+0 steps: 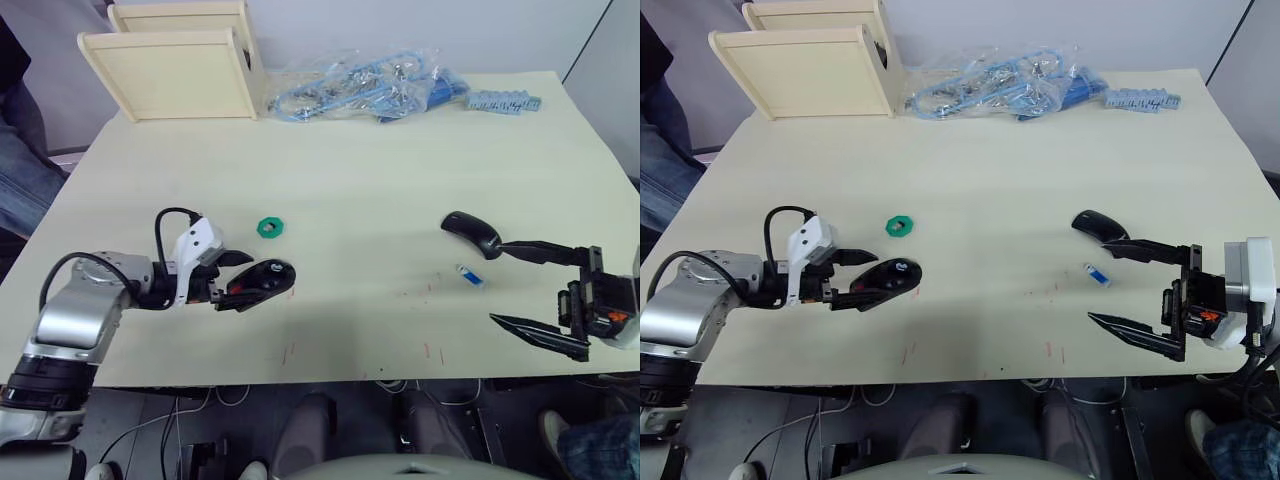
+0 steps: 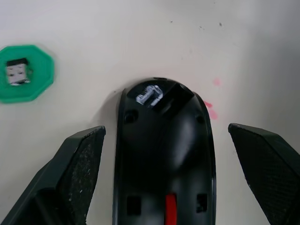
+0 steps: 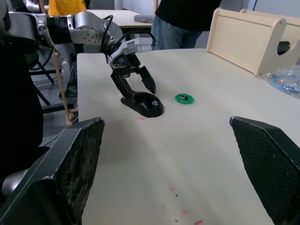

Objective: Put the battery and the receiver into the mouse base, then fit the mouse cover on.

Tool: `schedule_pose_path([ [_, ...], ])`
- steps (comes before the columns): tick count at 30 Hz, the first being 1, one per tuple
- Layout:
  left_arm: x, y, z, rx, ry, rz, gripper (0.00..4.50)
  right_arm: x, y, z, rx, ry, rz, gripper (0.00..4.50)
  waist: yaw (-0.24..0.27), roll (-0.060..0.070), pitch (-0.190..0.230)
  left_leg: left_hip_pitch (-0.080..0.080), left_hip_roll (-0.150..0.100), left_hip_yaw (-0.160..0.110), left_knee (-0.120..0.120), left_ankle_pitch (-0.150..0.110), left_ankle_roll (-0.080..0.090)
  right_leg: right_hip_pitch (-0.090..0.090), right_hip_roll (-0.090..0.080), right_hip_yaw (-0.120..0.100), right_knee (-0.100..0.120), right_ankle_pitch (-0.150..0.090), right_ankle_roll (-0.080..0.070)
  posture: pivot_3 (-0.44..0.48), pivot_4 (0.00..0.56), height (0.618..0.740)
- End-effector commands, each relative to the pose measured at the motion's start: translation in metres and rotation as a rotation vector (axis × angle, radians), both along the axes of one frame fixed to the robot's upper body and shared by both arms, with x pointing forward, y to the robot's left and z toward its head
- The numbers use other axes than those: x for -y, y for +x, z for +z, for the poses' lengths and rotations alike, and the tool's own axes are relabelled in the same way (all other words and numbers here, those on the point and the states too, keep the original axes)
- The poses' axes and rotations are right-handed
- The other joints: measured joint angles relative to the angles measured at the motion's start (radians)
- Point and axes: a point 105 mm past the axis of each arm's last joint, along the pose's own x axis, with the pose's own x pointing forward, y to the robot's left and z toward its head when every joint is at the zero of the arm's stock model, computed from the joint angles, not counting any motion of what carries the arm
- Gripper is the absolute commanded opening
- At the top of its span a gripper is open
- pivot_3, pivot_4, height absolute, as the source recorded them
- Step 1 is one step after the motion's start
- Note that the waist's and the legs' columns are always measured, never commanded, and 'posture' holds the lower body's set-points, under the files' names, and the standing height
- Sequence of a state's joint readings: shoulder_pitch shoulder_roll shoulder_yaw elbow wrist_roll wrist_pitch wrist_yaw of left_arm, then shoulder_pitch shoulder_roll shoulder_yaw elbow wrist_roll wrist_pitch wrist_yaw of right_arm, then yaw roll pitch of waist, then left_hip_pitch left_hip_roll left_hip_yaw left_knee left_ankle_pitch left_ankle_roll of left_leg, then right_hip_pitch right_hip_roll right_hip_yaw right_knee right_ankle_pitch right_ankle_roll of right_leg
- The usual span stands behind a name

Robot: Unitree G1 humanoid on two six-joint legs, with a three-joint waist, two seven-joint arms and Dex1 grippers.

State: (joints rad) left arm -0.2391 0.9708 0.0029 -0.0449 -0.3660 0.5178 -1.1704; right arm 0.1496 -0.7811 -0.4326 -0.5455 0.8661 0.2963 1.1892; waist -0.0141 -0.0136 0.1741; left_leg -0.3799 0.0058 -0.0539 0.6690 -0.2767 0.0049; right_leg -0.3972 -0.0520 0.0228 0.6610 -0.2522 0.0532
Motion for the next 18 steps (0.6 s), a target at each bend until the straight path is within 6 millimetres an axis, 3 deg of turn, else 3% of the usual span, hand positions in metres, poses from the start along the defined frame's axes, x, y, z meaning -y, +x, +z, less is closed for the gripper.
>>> schedule_pose_path([
  [1, 0.005, 0.002, 0.005, 0.046, 0.03, -0.04, 4.47, 0.0, -0.004, 0.008, 0.059, -0.007, -0.01, 4.5, 0.001, 0.0, 0.0, 0.0, 0.0, 0.0, 0.0, 0.0, 0.0, 0.0, 0.0, 0.0, 0.0, 0.0, 0.0, 0.0, 0.15, 0.74],
  [18, 0.007, 0.007, -0.006, 0.088, 0.084, -0.067, 4.47, 0.002, -0.004, 0.009, 0.068, -0.011, -0.026, 4.5, 0.002, 0.0, 0.0, 0.0, 0.0, 0.0, 0.0, 0.0, 0.0, 0.0, 0.0, 0.0, 0.0, 0.0, 0.0, 0.0, 0.15, 0.74],
])
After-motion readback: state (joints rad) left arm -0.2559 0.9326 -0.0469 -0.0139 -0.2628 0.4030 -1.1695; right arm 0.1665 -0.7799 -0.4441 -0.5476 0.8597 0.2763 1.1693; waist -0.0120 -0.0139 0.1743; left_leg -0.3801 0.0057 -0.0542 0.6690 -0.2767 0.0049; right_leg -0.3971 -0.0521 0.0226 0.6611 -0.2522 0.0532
